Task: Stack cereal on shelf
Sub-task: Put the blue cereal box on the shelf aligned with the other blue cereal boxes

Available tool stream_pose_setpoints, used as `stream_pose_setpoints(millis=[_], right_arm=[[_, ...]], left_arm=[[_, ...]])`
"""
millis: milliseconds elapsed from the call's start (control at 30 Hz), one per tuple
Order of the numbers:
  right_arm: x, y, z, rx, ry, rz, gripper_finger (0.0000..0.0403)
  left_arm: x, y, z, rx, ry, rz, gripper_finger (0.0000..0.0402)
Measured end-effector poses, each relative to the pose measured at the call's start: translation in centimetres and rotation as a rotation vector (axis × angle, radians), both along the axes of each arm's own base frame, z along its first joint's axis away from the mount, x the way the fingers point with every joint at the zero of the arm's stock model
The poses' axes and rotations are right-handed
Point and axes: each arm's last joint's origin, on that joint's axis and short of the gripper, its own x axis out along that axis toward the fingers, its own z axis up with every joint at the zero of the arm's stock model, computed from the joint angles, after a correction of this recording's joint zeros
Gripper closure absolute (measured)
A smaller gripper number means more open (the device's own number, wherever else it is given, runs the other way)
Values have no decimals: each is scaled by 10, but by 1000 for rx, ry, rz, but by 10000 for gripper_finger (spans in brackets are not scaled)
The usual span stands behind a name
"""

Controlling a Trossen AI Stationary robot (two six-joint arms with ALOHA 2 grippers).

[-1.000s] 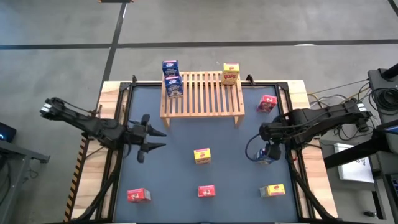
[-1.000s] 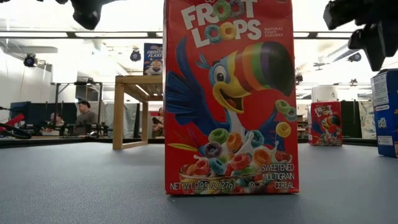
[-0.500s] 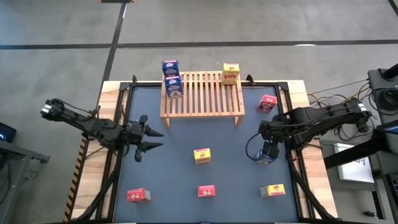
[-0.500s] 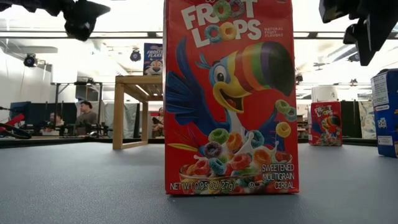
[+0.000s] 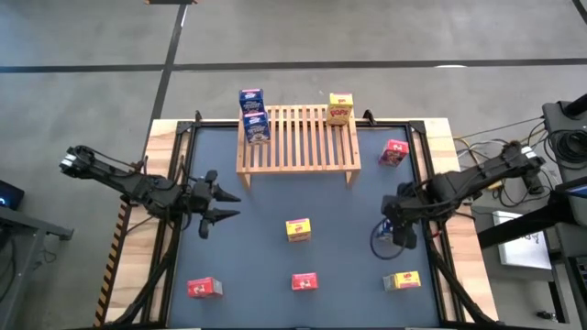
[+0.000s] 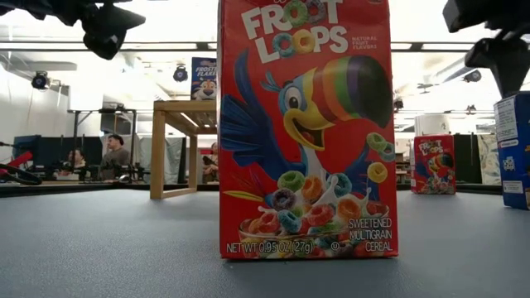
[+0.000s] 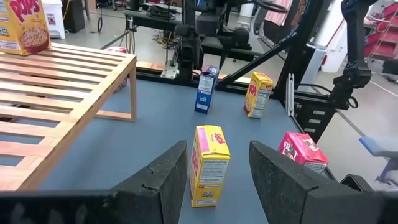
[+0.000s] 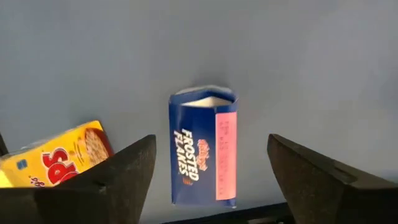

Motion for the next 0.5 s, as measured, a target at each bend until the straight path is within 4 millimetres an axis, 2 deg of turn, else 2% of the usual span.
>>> stream_pose_setpoints(millis=[233,500], right_arm=[[1,3,-5,-14,-18,-9,35],[2,4,-26,3,-5,-3,28]], left_arm=[[0,0,0,-1,0,6,246],[3,-1,-3,6,19,6,246]])
